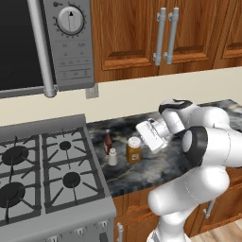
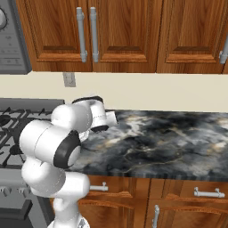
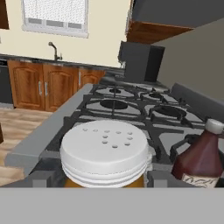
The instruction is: Collect the turmeric, ketchup, and shaker from the cabinet and place them next to the stove.
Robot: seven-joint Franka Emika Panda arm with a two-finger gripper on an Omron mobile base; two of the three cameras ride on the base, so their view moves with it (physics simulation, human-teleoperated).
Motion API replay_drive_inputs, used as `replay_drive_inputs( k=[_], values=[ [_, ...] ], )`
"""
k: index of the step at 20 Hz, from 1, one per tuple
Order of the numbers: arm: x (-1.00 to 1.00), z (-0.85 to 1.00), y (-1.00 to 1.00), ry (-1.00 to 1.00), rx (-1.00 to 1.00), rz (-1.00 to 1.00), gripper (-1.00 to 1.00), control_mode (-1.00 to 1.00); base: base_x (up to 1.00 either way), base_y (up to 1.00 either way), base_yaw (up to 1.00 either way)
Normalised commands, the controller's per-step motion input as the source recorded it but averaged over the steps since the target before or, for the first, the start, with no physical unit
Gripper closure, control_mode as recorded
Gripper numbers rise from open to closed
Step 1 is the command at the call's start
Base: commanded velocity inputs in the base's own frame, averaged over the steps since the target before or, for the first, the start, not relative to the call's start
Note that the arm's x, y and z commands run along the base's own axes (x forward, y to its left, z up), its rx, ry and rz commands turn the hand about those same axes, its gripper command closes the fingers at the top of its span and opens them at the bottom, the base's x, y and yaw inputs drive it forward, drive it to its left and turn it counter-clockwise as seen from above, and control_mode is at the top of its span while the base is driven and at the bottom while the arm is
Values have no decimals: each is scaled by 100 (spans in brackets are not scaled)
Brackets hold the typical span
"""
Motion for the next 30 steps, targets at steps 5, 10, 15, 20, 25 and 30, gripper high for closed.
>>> replay_drive_inputs(
  k=[5, 10, 15, 20, 25, 30],
  values=[
    [21, -24, 4, 0, 0, 0, 100, -100, 0, 0, 0],
    [19, -23, 5, 0, 0, 0, 100, -100, 0, 0, 0],
    [20, -22, 3, 0, 0, 0, 100, -100, 0, 0, 0],
    [22, -23, 2, 0, 0, 0, 100, -100, 0, 0, 0],
    [10, -30, 8, 0, 0, 0, 100, -100, 0, 0, 0],
    [0, -28, 19, 0, 0, 0, 100, -100, 0, 0, 0]
  ],
)
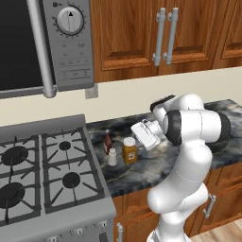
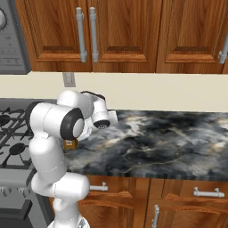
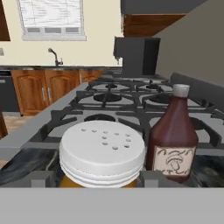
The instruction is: Collect the turmeric, ketchup, and shaker from the cabinet and place them next to the stove.
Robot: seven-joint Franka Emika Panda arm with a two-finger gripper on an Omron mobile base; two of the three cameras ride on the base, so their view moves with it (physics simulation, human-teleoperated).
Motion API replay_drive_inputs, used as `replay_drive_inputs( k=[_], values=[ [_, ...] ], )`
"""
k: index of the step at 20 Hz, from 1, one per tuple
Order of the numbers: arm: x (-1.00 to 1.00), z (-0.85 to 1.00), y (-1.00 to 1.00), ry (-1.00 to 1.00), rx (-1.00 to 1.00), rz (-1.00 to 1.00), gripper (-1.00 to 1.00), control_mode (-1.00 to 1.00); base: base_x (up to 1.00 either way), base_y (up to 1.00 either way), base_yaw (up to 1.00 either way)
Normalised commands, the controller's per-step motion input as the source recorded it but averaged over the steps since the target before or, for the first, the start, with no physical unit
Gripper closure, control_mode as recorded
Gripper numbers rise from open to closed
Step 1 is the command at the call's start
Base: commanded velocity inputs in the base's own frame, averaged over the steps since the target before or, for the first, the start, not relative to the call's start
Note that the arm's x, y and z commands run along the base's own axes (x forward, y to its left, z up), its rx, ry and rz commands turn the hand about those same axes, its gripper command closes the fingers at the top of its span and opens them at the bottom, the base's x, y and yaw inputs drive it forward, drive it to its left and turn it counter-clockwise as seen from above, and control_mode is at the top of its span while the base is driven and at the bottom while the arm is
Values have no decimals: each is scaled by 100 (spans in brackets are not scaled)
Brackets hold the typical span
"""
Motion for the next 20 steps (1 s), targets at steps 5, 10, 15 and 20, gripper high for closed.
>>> replay_drive_inputs(
  k=[5, 10, 15, 20],
  values=[
    [0, -29, 19, 0, -1, 0, 100, -100, 0, 0, 0],
    [-1, -34, 15, 0, -1, 0, -100, -100, 0, 0, 0],
    [-12, -11, 3, -2, 0, 0, -100, -100, 0, 0, 0],
    [-25, -5, 0, -12, 0, 0, -100, -100, 0, 0, 0]
  ],
)
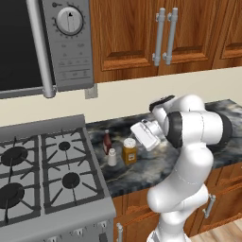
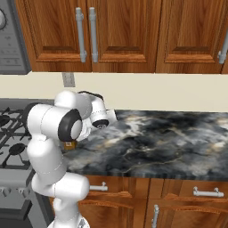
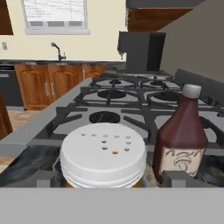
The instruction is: Collect the turmeric, ketchup, and shaker from the cabinet and place them next to the stove.
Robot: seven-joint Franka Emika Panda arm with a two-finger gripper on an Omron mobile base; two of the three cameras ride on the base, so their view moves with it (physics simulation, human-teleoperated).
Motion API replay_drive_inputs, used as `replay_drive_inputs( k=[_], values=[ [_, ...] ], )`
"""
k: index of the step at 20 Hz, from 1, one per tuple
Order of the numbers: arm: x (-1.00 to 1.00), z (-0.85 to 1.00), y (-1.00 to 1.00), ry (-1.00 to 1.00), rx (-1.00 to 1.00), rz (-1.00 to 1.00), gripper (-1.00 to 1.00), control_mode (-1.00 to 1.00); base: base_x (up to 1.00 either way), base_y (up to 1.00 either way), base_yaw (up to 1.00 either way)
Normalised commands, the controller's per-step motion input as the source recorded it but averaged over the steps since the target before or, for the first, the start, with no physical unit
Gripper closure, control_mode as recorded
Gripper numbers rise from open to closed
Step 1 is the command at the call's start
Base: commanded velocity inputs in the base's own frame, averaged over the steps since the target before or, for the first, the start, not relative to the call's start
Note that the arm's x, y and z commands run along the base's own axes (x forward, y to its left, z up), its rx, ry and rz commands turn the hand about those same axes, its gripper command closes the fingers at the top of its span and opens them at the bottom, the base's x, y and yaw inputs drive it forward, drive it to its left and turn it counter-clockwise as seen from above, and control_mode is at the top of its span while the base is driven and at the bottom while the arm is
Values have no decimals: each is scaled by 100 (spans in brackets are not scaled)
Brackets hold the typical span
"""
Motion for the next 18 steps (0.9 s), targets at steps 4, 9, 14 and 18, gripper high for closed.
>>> replay_drive_inputs(
  k=[4, 9, 14, 18],
  values=[
    [-29, -1, -1, -12, 0, 0, -100, -100, 0, 0, 0],
    [-8, 0, -12, -4, 0, 0, -100, -100, 0, 0, 0],
    [0, 0, -26, -4, 0, 0, -100, -100, 0, 0, 0],
    [0, 0, -27, -1, 0, 0, -100, -100, 0, 0, 0]
  ],
)
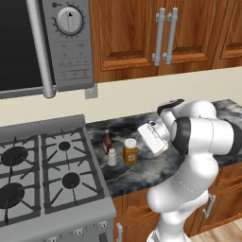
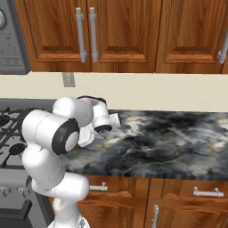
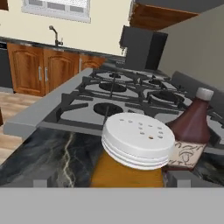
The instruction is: Collect the turmeric, ketchup, and shaker from the cabinet and place them next to the stove.
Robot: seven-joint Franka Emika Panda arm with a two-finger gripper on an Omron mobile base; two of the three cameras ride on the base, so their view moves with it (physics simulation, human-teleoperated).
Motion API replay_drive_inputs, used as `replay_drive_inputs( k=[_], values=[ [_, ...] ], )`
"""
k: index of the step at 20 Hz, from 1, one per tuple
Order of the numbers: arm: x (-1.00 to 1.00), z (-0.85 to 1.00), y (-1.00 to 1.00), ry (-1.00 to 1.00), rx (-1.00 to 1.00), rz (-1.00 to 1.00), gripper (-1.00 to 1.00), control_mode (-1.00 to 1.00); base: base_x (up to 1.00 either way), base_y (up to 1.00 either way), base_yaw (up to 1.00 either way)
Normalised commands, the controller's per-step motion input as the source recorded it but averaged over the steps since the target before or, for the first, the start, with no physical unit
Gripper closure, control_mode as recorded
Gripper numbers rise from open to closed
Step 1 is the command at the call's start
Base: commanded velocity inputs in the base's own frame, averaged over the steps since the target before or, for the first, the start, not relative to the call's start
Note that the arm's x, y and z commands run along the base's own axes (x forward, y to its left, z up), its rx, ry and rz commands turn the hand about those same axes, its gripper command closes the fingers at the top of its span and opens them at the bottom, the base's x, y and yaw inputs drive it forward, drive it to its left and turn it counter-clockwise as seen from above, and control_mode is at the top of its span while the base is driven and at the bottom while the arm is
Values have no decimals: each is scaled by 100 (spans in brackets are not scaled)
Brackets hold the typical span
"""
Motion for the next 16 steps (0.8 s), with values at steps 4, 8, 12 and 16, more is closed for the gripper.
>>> replay_drive_inputs(
  k=[4, 8, 12, 16],
  values=[
    [0, 0, -29, -1, 0, 0, -100, -100, 0, 0, 0],
    [-29, 9, -18, -8, -1, -1, -100, -100, 0, 0, 0],
    [-64, 30, -8, -9, 0, -7, -100, -100, 0, 0, 0],
    [-78, 45, -12, -12, -1, -9, -100, -100, 0, 0, 0]
  ],
)
